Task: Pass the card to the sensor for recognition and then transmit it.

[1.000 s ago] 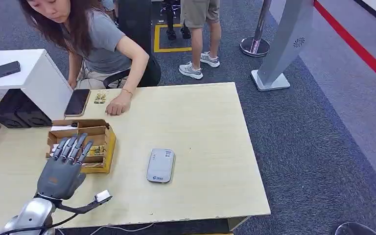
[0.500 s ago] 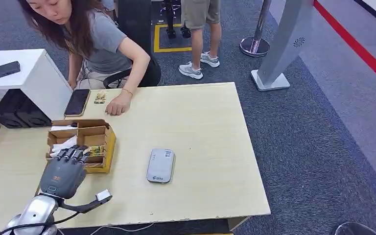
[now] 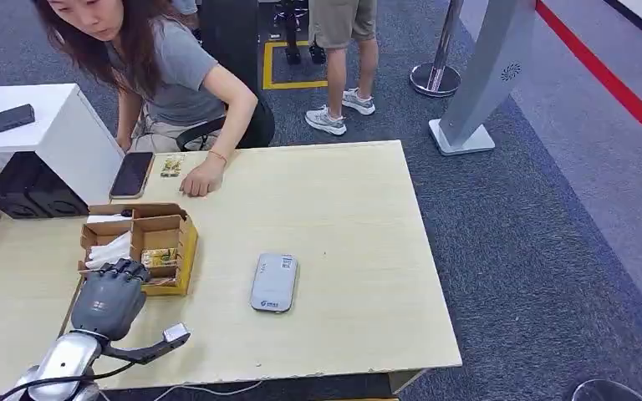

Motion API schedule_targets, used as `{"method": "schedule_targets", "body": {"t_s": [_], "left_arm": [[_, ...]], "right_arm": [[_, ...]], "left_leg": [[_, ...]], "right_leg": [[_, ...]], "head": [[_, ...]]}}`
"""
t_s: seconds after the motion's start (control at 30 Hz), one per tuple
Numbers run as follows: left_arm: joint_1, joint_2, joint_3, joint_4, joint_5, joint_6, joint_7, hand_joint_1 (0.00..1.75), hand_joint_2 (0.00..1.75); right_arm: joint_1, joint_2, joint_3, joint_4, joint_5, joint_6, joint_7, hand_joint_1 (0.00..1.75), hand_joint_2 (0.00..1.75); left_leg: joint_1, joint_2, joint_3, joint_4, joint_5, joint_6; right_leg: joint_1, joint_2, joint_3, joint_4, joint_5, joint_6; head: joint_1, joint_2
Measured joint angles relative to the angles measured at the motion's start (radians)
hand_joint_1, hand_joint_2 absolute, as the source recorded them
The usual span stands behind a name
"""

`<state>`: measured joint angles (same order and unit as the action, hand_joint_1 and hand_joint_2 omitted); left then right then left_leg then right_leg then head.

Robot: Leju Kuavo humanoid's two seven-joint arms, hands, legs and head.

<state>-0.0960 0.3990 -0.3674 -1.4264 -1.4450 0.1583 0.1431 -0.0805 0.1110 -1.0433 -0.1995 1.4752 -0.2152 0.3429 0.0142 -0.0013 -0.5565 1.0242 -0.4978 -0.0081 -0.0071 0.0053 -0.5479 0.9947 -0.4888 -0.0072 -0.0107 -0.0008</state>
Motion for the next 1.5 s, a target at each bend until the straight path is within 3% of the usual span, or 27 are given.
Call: {"method": "schedule_targets", "body": {"t_s": [0.17,0.2,0.27,0.3,0.33,0.4,1.07,1.33,1.5], "left_arm": [[-0.001,-0.003,0.000,0.010,0.000,0.000,0.000,0.72,1.75],[-0.002,-0.005,0.000,0.011,0.000,-0.001,0.000,0.79,1.75],[-0.002,-0.007,0.000,0.015,0.000,-0.001,0.000,0.63,1.75],[-0.002,-0.008,0.000,0.016,0.000,0.000,0.000,1.17,1.75],[-0.002,-0.008,0.000,0.017,0.000,0.000,0.000,1.43,1.75],[-0.002,-0.010,0.000,0.019,0.000,0.000,0.000,1.75,1.75],[-0.009,-0.019,0.000,0.021,-0.021,0.015,0.002,1.75,1.75],[-0.009,-0.026,-0.002,0.015,-0.072,0.087,0.025,1.75,1.75],[-0.018,-0.023,-0.002,-0.049,-0.096,0.132,0.035,1.75,1.75]], "right_arm": [[0.000,0.000,0.000,0.000,0.000,0.000,0.000,0.00,0.00],[0.000,0.000,0.000,0.000,0.000,0.000,0.000,0.00,0.00],[0.000,0.000,0.000,0.000,0.000,0.000,0.000,0.00,0.00],[0.000,0.000,0.000,0.000,0.000,0.000,0.000,0.00,0.00],[0.000,0.000,0.000,-0.001,0.000,0.000,0.000,0.00,0.00],[0.000,0.000,0.000,-0.002,-0.002,-0.003,-0.003,0.00,0.00],[0.000,0.000,-0.001,-0.004,0.001,0.002,-0.009,0.00,0.00],[0.000,0.000,-0.001,-0.004,0.015,0.012,-0.012,0.00,0.00],[0.000,0.000,-0.001,-0.004,0.019,0.012,-0.018,0.00,0.00]], "left_leg": [[0.000,0.000,0.000,0.000,0.000,0.000],[0.000,0.000,0.000,0.000,0.000,0.000],[0.000,0.000,0.000,0.000,0.000,0.000],[0.000,0.000,0.000,0.000,0.000,0.000],[0.000,0.000,0.000,0.000,0.000,0.000],[0.000,0.000,0.000,0.000,0.000,0.000],[0.000,0.000,0.000,0.000,0.000,0.000],[0.000,0.000,0.000,0.000,0.000,0.000],[0.000,0.000,0.000,0.000,0.000,0.000]], "right_leg": [[0.000,0.000,0.000,0.000,0.000,0.000],[0.000,0.000,0.000,0.000,0.000,0.000],[0.000,0.000,0.000,0.000,0.000,0.000],[0.000,0.000,0.000,0.000,0.000,0.000],[0.000,0.000,0.000,0.000,0.000,0.000],[0.000,0.000,0.000,0.000,0.000,0.000],[0.000,0.000,0.000,0.000,0.000,0.000],[0.000,0.000,0.000,0.000,0.000,0.000],[0.000,0.000,0.000,0.000,0.000,0.000]], "head": [[0.000,0.000],[0.000,0.000],[0.000,0.000],[0.000,0.000],[0.000,0.000],[0.000,0.000],[0.000,0.000],[0.000,0.000],[0.000,0.000]]}}
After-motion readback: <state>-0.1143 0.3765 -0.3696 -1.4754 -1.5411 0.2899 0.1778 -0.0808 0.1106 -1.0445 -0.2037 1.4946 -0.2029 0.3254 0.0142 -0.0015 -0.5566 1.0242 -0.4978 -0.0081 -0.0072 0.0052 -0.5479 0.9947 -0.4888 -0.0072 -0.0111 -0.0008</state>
